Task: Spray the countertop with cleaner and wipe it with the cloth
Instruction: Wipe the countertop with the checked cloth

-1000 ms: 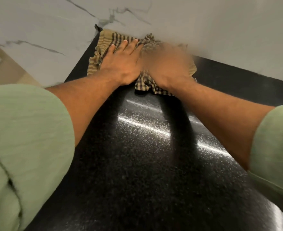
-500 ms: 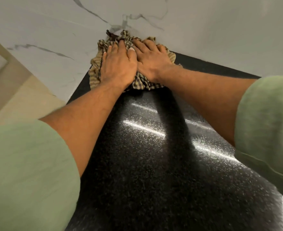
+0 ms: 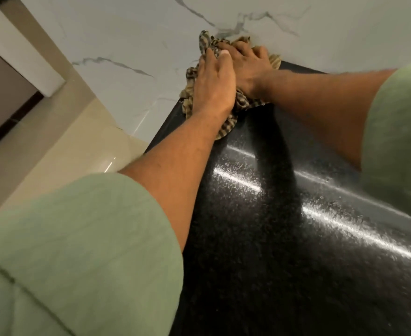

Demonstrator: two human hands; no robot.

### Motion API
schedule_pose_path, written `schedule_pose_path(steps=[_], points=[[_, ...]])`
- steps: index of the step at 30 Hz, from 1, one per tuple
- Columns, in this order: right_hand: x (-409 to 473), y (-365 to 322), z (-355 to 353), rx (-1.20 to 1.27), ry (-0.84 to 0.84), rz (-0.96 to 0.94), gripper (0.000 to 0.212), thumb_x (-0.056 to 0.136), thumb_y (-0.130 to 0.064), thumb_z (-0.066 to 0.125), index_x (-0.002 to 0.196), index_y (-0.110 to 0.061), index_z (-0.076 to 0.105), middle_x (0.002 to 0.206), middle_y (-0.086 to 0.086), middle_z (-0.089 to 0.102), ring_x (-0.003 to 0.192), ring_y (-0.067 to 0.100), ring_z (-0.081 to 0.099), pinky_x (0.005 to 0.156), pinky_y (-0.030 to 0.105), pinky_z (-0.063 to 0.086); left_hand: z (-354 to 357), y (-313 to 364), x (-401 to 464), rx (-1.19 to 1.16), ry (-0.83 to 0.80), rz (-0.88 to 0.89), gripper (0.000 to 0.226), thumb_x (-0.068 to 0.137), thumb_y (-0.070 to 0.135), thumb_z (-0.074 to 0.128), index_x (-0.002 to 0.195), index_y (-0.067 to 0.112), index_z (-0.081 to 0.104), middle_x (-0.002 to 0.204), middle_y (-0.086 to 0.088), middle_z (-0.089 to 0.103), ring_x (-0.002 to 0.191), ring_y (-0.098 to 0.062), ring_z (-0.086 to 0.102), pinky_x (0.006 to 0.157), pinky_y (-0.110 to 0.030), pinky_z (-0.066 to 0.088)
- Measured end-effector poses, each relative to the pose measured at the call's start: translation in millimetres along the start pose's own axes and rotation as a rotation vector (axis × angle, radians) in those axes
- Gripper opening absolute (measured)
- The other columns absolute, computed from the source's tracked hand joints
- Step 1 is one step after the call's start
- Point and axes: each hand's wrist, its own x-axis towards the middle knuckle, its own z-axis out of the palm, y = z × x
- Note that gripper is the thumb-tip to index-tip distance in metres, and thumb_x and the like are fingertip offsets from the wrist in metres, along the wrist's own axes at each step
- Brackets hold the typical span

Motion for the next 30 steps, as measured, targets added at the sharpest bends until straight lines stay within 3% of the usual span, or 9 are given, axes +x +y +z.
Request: schedule_pose_path(steps=[5, 10, 21, 30], points=[[-16, -18, 4, -0.001, -0.042, 0.001, 0.066, 0.106, -0.045, 0.025, 0.163, -0.025, -0.001, 0.171, -0.006, -0.011, 0.158, 0.019, -0.007, 0.126, 0.053, -0.001, -7, -9, -21, 0.165, -0.041, 0.019, 0.058, 0.112, 0.039, 0.019, 0.164, 0.016, 0.014, 0.173, -0.005, 0.01, 0.159, -0.017, 0.007, 0.125, -0.034, 0.001], [-40, -42, 13, -0.016, -0.052, -0.038, 0.064, 0.108, -0.038, 0.026, 0.163, -0.02, -0.001, 0.171, -0.005, -0.013, 0.157, 0.019, -0.009, 0.126, 0.048, -0.002, -15, -42, -51, 0.396, 0.022, 0.119, 0.062, 0.109, 0.037, 0.022, 0.163, 0.007, 0.017, 0.17, -0.016, 0.016, 0.158, -0.025, 0.012, 0.129, -0.04, 0.007], [-120, -106, 31, 0.005, -0.041, -0.111, 0.068, 0.106, -0.042, 0.028, 0.163, -0.02, -0.003, 0.17, -0.004, -0.015, 0.157, 0.02, -0.012, 0.127, 0.047, -0.004, -50, -69, -155, 0.398, 0.073, 0.092, 0.061, 0.109, 0.036, 0.025, 0.162, 0.007, 0.019, 0.169, -0.018, 0.022, 0.158, -0.027, 0.015, 0.13, -0.043, 0.007], [-197, -169, 47, -0.025, -0.054, -0.317, 0.07, 0.105, -0.051, 0.025, 0.163, -0.022, -0.004, 0.17, -0.005, -0.016, 0.157, 0.019, -0.013, 0.126, 0.046, -0.007, -74, -91, -272, 0.424, 0.183, -0.035, 0.066, 0.108, 0.041, 0.027, 0.162, 0.006, 0.017, 0.169, -0.017, 0.022, 0.158, -0.027, 0.014, 0.13, -0.041, 0.004]])
